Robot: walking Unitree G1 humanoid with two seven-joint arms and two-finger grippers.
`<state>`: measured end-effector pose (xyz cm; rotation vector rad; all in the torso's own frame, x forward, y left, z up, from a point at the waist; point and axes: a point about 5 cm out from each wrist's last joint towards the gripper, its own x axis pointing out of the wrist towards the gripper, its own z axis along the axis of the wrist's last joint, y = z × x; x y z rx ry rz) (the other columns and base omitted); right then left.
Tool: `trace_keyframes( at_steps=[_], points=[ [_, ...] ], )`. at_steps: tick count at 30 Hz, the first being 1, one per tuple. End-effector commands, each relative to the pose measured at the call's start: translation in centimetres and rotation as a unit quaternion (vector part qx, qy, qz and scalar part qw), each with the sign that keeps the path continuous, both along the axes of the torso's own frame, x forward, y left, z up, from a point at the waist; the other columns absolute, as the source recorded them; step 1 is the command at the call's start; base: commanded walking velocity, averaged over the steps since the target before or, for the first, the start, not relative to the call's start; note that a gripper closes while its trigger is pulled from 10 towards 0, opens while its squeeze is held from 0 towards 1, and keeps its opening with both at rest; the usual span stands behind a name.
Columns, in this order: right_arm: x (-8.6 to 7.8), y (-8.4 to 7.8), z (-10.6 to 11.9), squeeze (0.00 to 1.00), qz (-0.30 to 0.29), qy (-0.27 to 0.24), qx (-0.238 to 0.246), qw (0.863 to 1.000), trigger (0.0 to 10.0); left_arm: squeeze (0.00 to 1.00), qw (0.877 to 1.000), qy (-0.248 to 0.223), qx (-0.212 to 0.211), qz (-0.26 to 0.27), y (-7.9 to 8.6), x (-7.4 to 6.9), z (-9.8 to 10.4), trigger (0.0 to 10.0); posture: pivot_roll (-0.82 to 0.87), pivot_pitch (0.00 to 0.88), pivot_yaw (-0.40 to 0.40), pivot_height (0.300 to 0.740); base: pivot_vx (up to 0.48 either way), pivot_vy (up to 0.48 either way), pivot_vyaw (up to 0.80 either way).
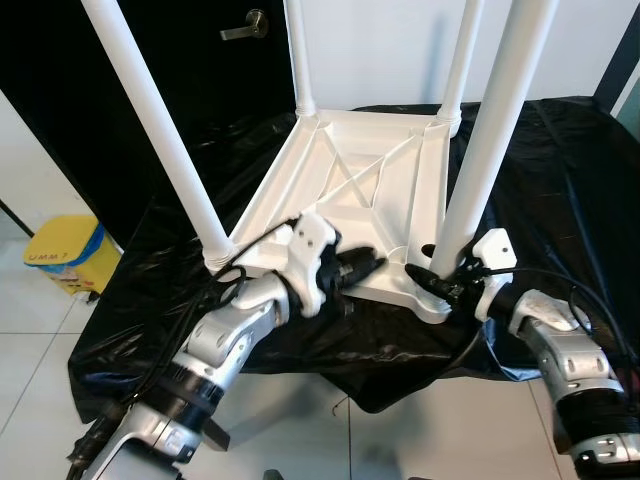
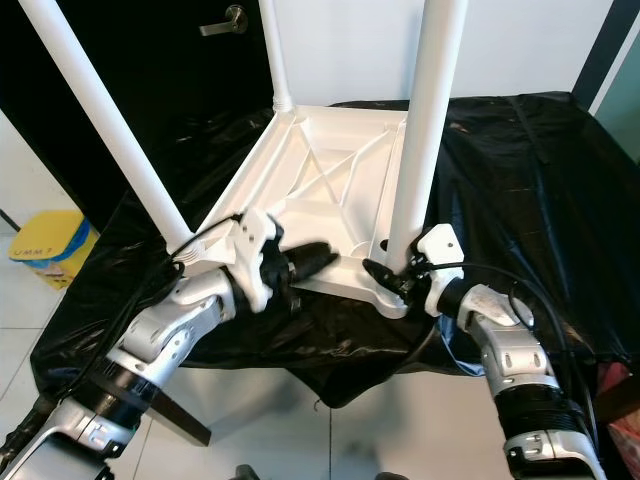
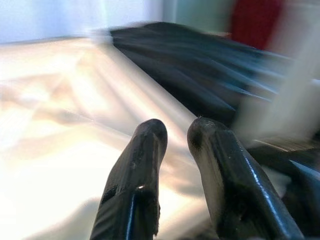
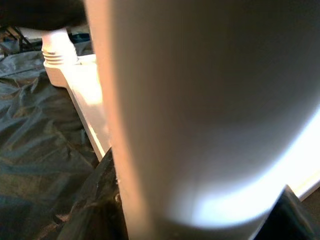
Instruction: Building children table
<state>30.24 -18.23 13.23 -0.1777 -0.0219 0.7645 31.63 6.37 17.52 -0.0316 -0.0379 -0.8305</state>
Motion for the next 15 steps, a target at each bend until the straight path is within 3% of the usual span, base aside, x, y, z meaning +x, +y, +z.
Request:
trace_keyframes(
  at_steps=[1,2,6,10,15],
  points=[
    [-0.5,0.4,-1.2,0.0,0.009,0.029,-0.002,1.0,10.0,0.0,0.998,0.0,0.0,0.066,1.2,1.1,-0.1,10.0,-0.19,0.019,0.054,0.74,0.0,0.0,0.0],
    [-0.5,0.4,-1.3,0.0,0.009,0.03,-0.002,1.0,10.0,0.0,0.996,-0.001,-0.002,0.091,1.5,1.5,0.0,10.0,-0.19,0.018,0.055,0.74,0.0,0.0,0.0],
    [-0.5,0.4,-1.3,0.0,0.008,0.03,-0.002,1.0,10.0,0.0,0.994,-0.002,-0.003,0.105,1.7,1.7,0.0,10.0,-0.19,0.018,0.055,0.74,0.0,0.0,0.0],
    [-0.5,0.4,-1.3,0.0,0.004,0.028,0.0,1.0,10.0,0.0,0.98,0.014,-0.039,0.195,2.5,3.0,0.1,10.0,-0.19,0.012,0.059,0.74,0.0,0.0,0.0],
    [-0.5,0.5,-1.3,0.0,0.003,0.028,0.0,1.0,10.0,0.0,0.973,0.022,-0.051,0.225,2.8,3.3,0.1,10.0,-0.2,0.009,0.06,0.74,0.0,0.0,0.0]
  ],
)
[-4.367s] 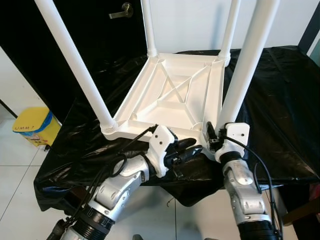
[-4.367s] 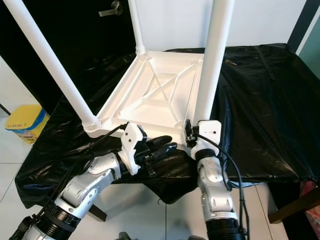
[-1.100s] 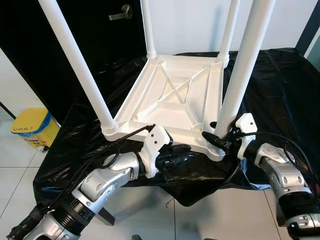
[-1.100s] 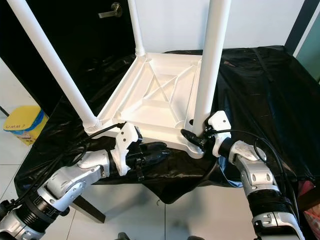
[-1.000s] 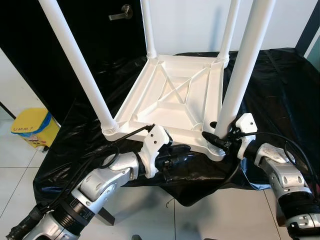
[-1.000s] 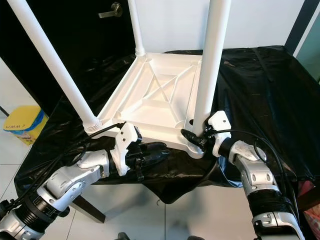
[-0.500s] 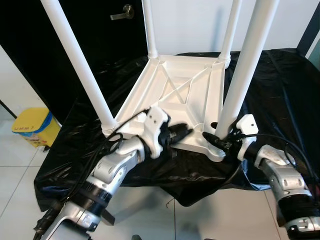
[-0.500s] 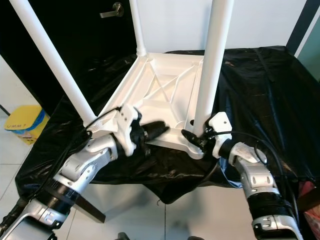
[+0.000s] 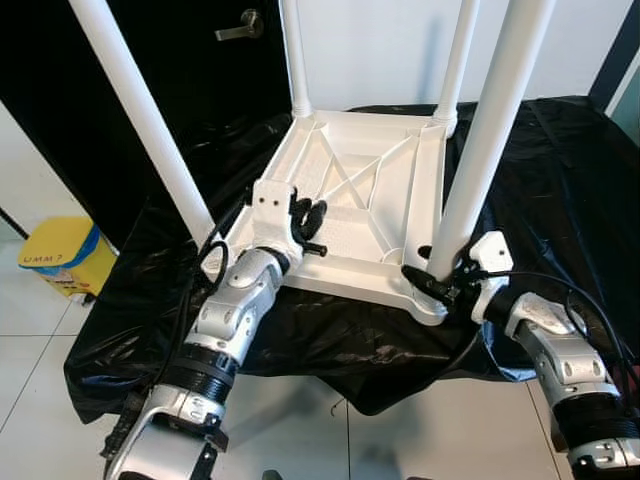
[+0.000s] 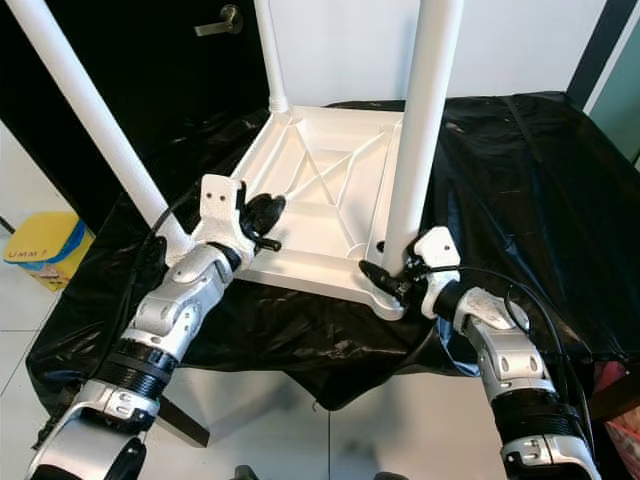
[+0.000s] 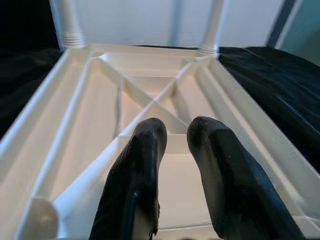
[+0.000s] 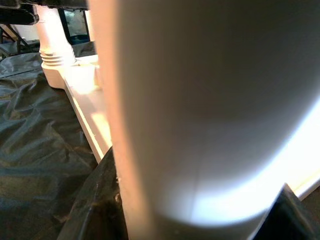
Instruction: Building children table
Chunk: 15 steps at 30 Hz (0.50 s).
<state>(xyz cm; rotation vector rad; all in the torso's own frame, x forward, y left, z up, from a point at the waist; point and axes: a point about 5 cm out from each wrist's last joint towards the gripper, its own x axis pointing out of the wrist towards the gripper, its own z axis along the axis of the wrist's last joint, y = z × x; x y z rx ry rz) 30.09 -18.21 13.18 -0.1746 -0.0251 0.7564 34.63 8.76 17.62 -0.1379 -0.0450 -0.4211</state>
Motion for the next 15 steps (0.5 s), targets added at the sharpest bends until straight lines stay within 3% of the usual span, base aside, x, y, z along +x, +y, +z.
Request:
trace_keyframes(
  at_steps=[1,3,5,8,12,14,15],
  points=[
    [-0.4,0.5,-1.3,0.0,0.007,0.029,-0.001,1.0,10.0,0.0,0.999,0.005,-0.007,0.051,0.7,0.6,0.0,10.0,-0.2,0.008,0.06,0.74,0.0,0.0,0.0],
    [-0.4,0.5,-1.3,0.0,0.007,0.029,-0.001,1.0,10.0,0.0,0.999,0.005,-0.007,0.051,0.7,0.6,0.0,10.0,-0.2,0.008,0.06,0.74,0.0,0.0,0.0],
    [-0.5,0.5,-1.3,0.0,0.003,0.028,0.0,1.0,10.0,0.0,0.99,0.017,0.019,0.138,1.3,1.3,-0.2,10.0,-0.2,0.003,0.06,0.74,0.0,0.0,0.0],
    [-0.5,0.5,-1.3,0.0,0.002,0.028,0.0,1.0,10.0,0.0,0.988,0.01,0.032,0.149,1.3,1.3,-0.2,10.0,-0.2,0.001,0.059,0.74,0.0,0.0,0.0],
    [-0.5,0.5,-1.3,0.0,0.001,0.028,0.0,1.0,10.0,0.0,0.994,-0.002,0.031,0.107,0.4,1.0,-0.2,10.0,-0.2,0.001,0.059,0.74,0.0,0.0,0.0],
    [-0.6,0.5,-1.3,0.0,0.001,0.028,-0.001,1.0,10.0,0.0,1.0,-0.023,0.006,0.002,-1.0,-0.1,0.1,10.0,-0.2,0.0,0.059,0.74,0.0,0.0,0.0],
    [-0.6,0.5,-1.3,0.0,0.001,0.028,-0.001,1.0,10.0,0.0,1.0,-0.023,0.006,0.002,-1.0,-0.1,0.1,10.0,-0.2,0.0,0.059,0.74,0.0,0.0,0.0]
  ],
)
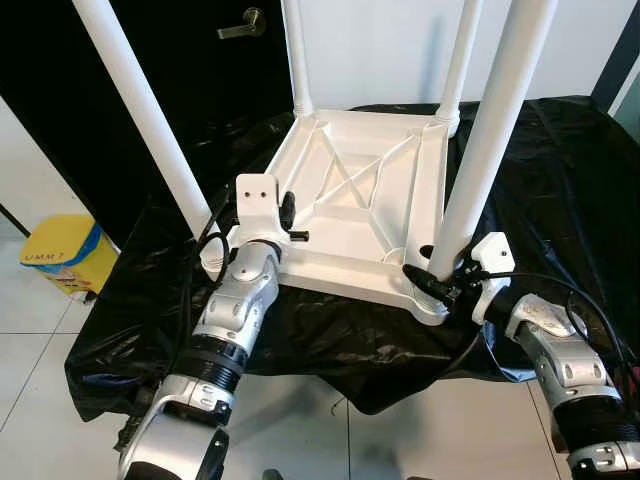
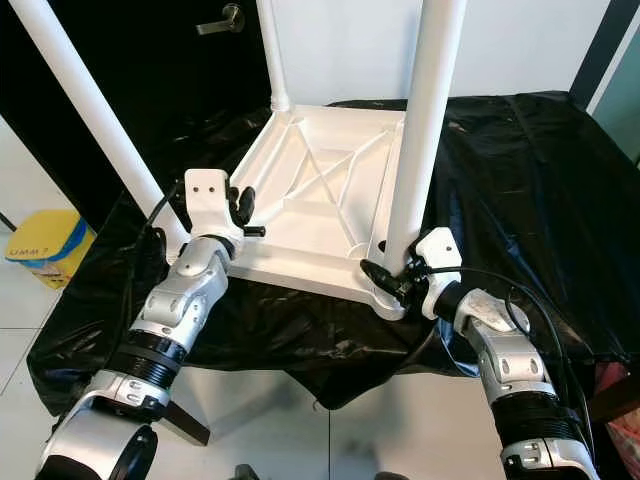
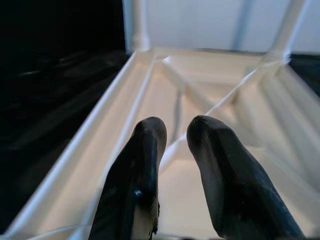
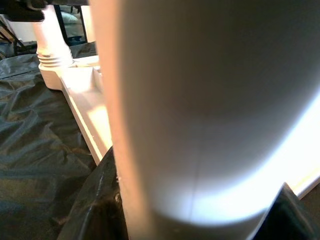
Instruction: Building children table
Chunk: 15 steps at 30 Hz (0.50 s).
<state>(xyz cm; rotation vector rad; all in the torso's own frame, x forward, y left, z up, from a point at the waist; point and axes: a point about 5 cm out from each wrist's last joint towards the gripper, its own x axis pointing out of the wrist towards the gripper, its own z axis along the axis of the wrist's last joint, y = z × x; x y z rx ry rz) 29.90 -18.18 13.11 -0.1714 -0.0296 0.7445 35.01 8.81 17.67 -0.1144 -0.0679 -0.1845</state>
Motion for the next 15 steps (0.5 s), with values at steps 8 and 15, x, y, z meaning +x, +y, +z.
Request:
trace_keyframes(
  at_steps=[8,15],
  points=[
    [-0.4,0.3,-1.2,0.0,0.005,0.029,-0.005,1.0,10.0,0.0,0.956,-0.056,0.021,-0.287,-3.1,-3.4,0.5,10.0,-0.2,0.003,0.058,0.74,0.0,0.0,0.0],
    [-0.4,0.3,-1.2,0.0,0.004,0.028,-0.006,1.0,10.0,0.0,0.893,-0.053,0.036,-0.445,-4.7,-7.0,0.0,10.0,-0.19,0.009,0.057,0.74,0.0,0.0,0.0]
  ],
)
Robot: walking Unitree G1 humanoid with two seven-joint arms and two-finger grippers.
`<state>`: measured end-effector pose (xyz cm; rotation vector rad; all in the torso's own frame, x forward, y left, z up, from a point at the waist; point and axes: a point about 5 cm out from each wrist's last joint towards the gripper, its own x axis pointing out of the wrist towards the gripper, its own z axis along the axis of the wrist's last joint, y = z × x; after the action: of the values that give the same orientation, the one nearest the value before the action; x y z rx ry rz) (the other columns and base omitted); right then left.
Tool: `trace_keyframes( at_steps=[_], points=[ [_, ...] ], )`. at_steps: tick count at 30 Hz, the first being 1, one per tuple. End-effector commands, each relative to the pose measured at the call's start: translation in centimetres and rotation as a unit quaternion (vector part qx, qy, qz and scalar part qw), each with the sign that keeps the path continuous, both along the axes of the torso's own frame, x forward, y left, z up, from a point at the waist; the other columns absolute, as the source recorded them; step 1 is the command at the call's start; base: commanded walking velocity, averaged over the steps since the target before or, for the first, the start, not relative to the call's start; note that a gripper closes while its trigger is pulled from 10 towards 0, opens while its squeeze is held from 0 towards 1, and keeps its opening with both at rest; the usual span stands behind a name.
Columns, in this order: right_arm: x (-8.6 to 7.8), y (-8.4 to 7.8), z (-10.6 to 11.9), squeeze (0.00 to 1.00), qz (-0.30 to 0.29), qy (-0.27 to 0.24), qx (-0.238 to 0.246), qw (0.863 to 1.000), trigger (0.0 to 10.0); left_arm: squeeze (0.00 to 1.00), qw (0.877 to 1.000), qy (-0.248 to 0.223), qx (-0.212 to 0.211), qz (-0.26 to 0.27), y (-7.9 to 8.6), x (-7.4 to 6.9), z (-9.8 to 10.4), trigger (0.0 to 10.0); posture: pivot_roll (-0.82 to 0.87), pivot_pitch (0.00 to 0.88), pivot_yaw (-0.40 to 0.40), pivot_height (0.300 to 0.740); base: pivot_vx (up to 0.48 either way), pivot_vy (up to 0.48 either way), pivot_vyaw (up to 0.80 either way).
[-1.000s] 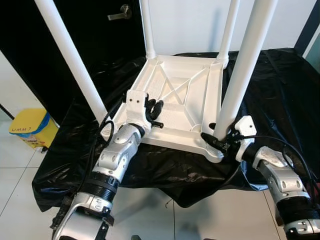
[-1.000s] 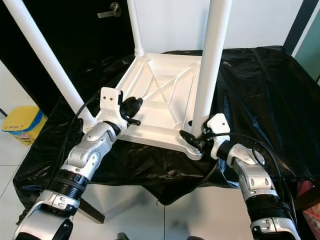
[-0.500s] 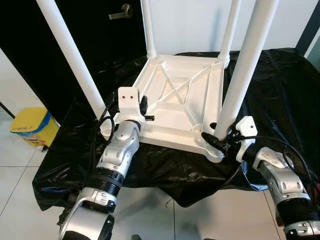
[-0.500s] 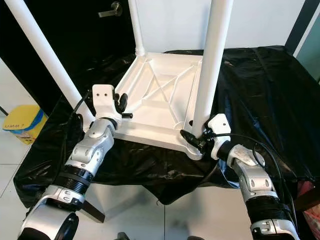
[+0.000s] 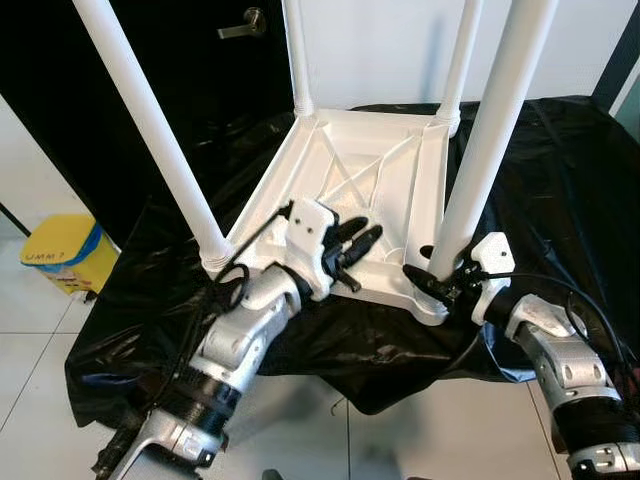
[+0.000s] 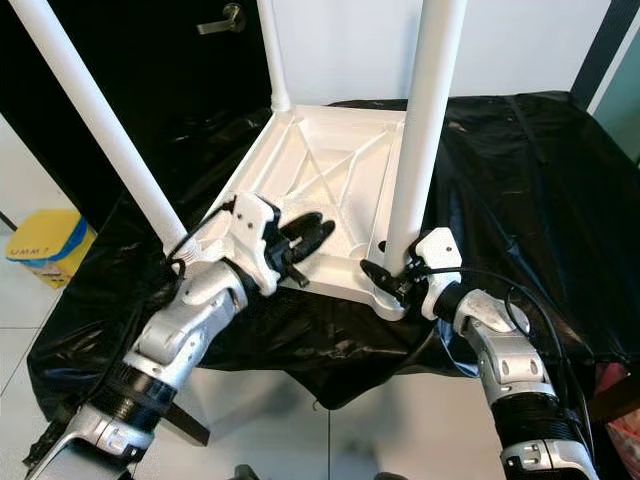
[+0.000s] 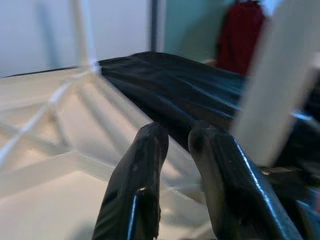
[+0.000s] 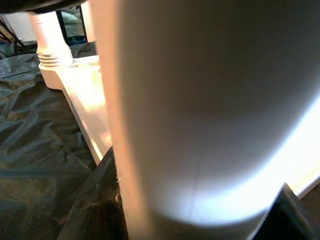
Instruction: Building children table
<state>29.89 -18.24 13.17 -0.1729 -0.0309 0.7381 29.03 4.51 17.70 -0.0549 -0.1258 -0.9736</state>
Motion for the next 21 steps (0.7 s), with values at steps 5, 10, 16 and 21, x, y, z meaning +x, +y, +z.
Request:
trace_keyframes(
  at_steps=[5,10,16,21],
  points=[
    [-0.4,0.4,-1.3,0.0,0.007,0.029,-0.006,1.0,10.0,0.0,0.988,0.001,0.022,-0.153,-0.4,-2.6,-0.4,10.0,-0.19,0.014,0.055,0.74,0.0,0.0,0.0],
    [-0.5,0.5,-1.4,0.0,0.005,0.03,-0.006,1.0,10.0,0.0,0.98,0.018,0.042,-0.194,0.1,-3.5,-1.0,10.0,-0.19,0.021,0.056,0.74,0.0,0.0,0.0],
    [-0.5,0.6,-1.5,0.0,0.002,0.031,-0.005,1.0,10.0,0.0,0.973,0.023,0.089,-0.214,0.8,-4.2,-2.2,10.0,-0.18,0.024,0.057,0.74,0.0,0.0,0.0],
    [-0.5,0.7,-1.6,0.0,0.003,0.032,-0.004,0.999,10.0,0.0,0.97,0.033,0.098,-0.219,1.1,-4.4,-2.5,10.0,-0.18,0.025,0.059,0.74,0.0,0.0,0.0]
  ],
)
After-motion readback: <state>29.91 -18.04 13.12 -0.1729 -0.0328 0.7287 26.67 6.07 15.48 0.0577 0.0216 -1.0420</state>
